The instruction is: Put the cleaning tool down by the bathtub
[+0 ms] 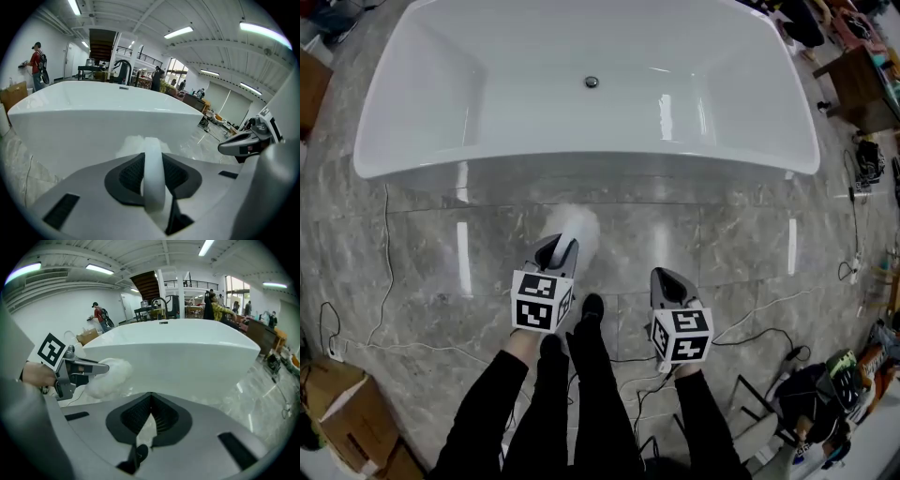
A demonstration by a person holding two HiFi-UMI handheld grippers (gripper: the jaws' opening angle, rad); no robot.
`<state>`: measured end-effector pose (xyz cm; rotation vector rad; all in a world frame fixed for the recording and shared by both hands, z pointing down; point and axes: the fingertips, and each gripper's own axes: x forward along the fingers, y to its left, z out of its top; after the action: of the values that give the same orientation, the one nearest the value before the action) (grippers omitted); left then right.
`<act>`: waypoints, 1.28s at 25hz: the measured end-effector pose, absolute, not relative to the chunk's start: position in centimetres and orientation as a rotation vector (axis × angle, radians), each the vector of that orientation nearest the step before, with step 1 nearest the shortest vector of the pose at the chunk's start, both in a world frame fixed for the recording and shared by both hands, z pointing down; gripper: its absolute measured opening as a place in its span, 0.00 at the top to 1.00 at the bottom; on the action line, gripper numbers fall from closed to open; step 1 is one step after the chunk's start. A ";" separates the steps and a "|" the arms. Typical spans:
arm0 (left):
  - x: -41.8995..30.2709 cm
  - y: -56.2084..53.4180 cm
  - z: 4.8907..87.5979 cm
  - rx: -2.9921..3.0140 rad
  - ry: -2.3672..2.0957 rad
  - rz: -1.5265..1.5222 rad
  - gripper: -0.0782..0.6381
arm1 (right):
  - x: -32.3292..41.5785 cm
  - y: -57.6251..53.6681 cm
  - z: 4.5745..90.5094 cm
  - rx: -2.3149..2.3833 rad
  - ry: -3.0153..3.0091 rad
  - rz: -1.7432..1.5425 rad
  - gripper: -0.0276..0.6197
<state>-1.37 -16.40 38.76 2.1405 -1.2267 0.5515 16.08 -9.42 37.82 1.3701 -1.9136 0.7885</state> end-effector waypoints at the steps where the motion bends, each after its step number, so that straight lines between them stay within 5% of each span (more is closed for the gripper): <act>1: -1.2 -16.7 39.8 2.148 -1.222 0.558 0.75 | 16.1 -9.7 38.9 1.369 -1.914 0.788 0.96; 32: 0.3 -21.4 69.2 2.200 -1.243 0.560 0.75 | 16.0 -15.2 66.3 1.373 -2.015 0.678 0.96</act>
<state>0.32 -21.43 69.21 2.2001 -1.2425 0.5605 16.05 -15.16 66.28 1.3731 -2.0148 0.6778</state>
